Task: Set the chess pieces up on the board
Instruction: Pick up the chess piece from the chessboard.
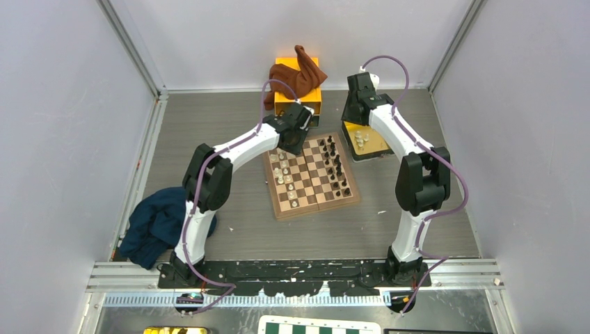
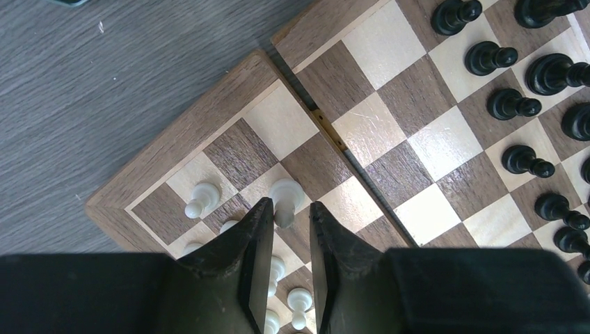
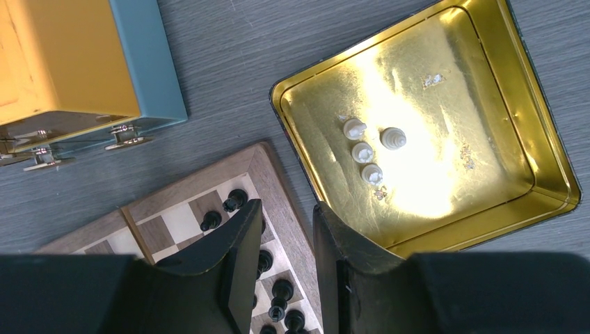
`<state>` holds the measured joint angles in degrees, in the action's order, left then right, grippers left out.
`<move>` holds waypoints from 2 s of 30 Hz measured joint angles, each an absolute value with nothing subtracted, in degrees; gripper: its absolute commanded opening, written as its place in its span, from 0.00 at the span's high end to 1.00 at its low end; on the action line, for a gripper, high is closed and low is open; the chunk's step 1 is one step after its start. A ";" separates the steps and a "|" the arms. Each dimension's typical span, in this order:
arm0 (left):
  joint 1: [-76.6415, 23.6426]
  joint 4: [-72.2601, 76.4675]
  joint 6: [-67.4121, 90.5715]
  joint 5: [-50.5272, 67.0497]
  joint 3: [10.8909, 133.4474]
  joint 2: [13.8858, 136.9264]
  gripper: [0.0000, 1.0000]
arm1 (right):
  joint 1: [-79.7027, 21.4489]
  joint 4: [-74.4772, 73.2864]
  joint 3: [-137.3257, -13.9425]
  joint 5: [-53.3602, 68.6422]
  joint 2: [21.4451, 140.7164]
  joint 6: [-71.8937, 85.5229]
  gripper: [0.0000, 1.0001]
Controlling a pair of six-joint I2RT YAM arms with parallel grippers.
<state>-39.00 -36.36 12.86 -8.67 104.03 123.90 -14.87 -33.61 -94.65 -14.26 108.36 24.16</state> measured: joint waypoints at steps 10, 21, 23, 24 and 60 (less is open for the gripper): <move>-39.00 -36.36 12.86 -9.04 104.03 124.29 0.79 | -14.87 -33.39 -94.59 -14.26 108.36 24.16 0.62; -39.00 -36.36 12.86 -9.50 104.03 124.29 0.87 | -14.87 -33.23 -94.06 -14.26 108.36 24.16 0.62; -39.00 -36.36 12.86 -9.63 104.03 124.29 0.89 | -14.87 -33.19 -94.06 -14.26 108.36 24.16 0.62; -39.00 -36.38 12.86 -9.74 104.03 124.29 0.90 | -14.87 -33.19 -94.06 -14.26 108.36 24.16 0.62; -36.91 -37.15 13.06 -15.40 99.15 112.57 1.00 | -14.87 -33.21 -94.06 -14.33 108.36 24.14 0.62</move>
